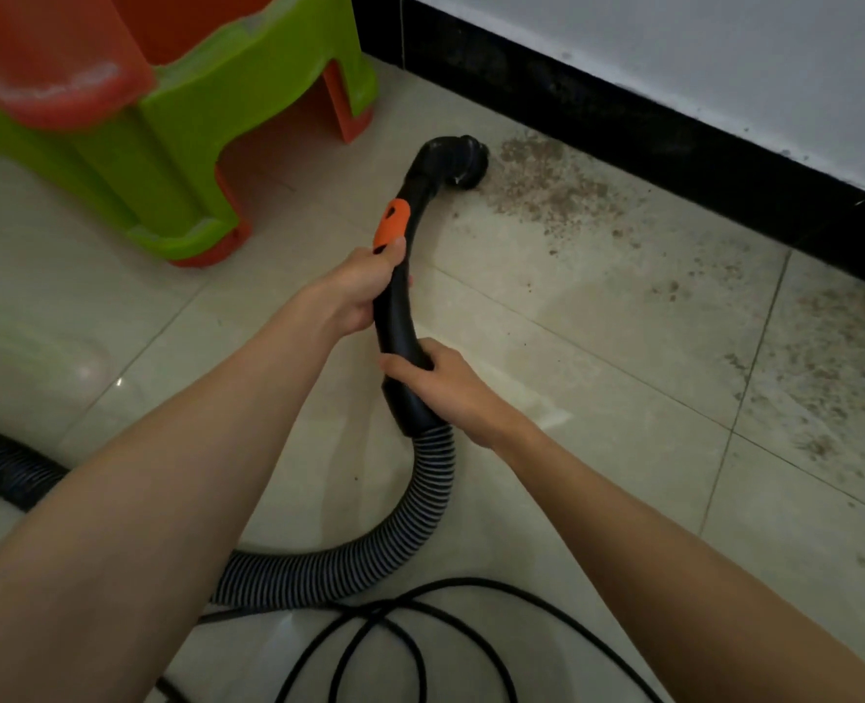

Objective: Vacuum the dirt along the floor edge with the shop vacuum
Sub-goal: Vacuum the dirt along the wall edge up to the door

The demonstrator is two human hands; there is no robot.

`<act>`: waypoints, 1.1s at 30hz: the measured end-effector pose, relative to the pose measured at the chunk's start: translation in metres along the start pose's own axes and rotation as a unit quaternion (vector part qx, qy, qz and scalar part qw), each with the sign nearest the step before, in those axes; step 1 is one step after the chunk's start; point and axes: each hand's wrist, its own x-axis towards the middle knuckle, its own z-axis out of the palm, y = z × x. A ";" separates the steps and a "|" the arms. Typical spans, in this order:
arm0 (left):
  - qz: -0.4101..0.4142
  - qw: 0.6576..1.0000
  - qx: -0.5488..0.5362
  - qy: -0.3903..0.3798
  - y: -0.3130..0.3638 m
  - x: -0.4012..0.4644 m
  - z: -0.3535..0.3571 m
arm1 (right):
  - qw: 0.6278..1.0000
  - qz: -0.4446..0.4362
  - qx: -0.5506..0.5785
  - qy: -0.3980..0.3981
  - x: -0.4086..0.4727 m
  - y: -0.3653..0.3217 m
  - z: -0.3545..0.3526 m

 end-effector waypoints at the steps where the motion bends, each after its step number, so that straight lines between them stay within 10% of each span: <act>1: -0.004 1.000 -0.010 0.006 0.000 0.003 -0.004 | 1.000 -0.008 -0.008 0.022 -0.001 0.002 0.003; 33: 0.072 0.992 -0.009 0.102 0.064 0.058 0.011 | 0.990 -0.048 0.132 -0.001 0.061 -0.060 -0.060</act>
